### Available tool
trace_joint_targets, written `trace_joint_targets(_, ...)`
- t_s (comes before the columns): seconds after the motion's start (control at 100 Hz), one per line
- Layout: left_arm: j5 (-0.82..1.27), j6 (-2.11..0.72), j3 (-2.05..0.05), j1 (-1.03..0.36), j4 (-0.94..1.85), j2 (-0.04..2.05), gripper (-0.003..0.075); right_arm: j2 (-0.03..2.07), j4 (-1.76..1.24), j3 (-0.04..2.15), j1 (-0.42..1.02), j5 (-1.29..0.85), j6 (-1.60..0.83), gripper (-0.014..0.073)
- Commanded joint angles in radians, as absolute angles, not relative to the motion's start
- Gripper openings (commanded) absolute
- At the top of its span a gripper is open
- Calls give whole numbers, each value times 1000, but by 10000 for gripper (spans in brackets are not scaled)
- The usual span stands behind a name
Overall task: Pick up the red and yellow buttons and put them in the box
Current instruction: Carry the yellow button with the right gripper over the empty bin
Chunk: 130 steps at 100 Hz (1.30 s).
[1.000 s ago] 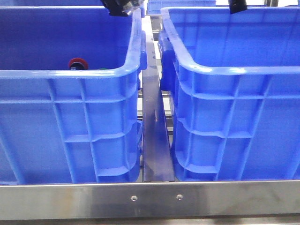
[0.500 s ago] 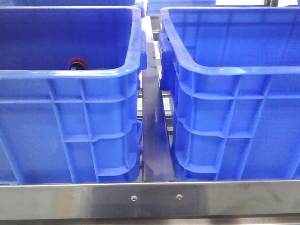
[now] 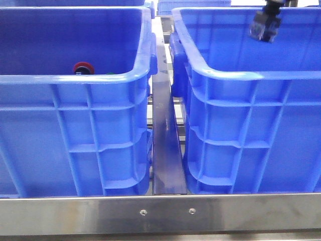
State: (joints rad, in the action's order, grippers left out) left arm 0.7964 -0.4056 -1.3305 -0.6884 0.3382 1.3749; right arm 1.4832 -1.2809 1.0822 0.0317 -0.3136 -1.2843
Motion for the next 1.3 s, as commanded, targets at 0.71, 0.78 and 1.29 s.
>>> trace_joint_targets(0.71,752,-406,-1364,-698,363,1337,547,1741,-1331,1202,85,-86,-1349,141)
trace_joint_targets(0.78,752,-406,-1364,-698,363,1337,547,1746,-1342,1202,85,-99,-1349,141)
trace_joint_targets(1.29,752,-406,-1364,-698,362,1337,547,1741,-1349,1202,84,-117,-1349,545)
